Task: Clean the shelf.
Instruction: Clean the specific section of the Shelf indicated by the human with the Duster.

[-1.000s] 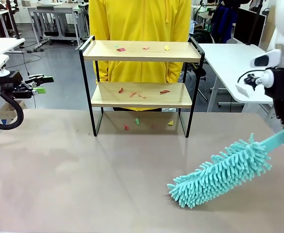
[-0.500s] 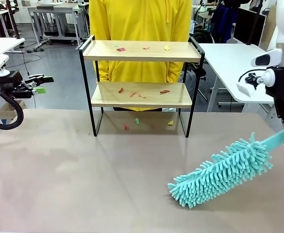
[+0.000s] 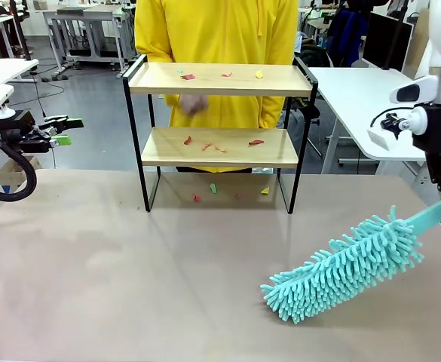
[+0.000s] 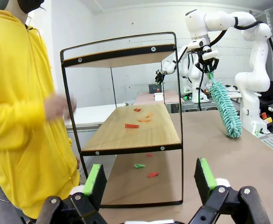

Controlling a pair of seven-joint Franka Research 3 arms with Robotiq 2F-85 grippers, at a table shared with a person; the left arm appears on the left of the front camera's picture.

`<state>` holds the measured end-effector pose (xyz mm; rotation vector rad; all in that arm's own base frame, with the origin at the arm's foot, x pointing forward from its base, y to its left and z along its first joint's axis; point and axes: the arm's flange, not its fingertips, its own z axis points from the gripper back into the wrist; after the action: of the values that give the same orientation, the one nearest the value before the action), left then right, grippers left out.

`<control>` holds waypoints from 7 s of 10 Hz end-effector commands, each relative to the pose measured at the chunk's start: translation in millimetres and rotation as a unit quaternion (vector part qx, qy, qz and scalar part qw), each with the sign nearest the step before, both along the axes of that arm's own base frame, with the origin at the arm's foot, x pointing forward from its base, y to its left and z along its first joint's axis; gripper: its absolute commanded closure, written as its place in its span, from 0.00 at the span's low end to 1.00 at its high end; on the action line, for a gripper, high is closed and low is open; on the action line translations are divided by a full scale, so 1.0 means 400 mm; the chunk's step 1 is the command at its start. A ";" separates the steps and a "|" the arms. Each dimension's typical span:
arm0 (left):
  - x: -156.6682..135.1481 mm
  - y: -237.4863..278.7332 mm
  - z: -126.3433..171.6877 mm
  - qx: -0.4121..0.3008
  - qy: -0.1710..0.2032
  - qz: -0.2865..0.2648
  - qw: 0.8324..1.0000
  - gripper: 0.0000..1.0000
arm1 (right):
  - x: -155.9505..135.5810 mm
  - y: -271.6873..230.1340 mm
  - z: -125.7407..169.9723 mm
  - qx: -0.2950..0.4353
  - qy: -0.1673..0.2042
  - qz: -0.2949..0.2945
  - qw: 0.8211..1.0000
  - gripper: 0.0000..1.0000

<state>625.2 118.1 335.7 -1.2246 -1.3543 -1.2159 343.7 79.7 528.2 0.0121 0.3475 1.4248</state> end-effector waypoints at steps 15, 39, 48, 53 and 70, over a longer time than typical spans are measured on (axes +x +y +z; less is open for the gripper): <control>-0.003 0.002 0.007 0.000 -0.009 0.001 1.000 0.00 | -0.002 -0.001 0.005 -0.003 -0.006 -0.006 1.000 0.87; -0.003 0.002 0.007 0.000 -0.009 0.001 1.000 0.00 | -0.136 0.286 0.649 0.247 -0.015 -0.368 0.896 0.87; -0.003 0.002 0.007 0.000 -0.009 0.001 1.000 0.00 | -0.044 0.382 0.641 0.275 0.009 -0.457 0.846 0.87; -0.003 0.002 0.007 0.000 -0.009 0.001 1.000 0.00 | 0.111 0.769 0.799 0.220 -0.062 -0.638 0.735 0.87; -0.003 0.002 0.007 0.000 -0.009 0.001 1.000 0.00 | 0.279 1.143 0.474 0.127 -0.183 -0.670 0.708 0.87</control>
<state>625.2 118.2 335.5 -1.2244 -1.3543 -1.2156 440.7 521.6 693.8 0.1611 -0.2733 0.0065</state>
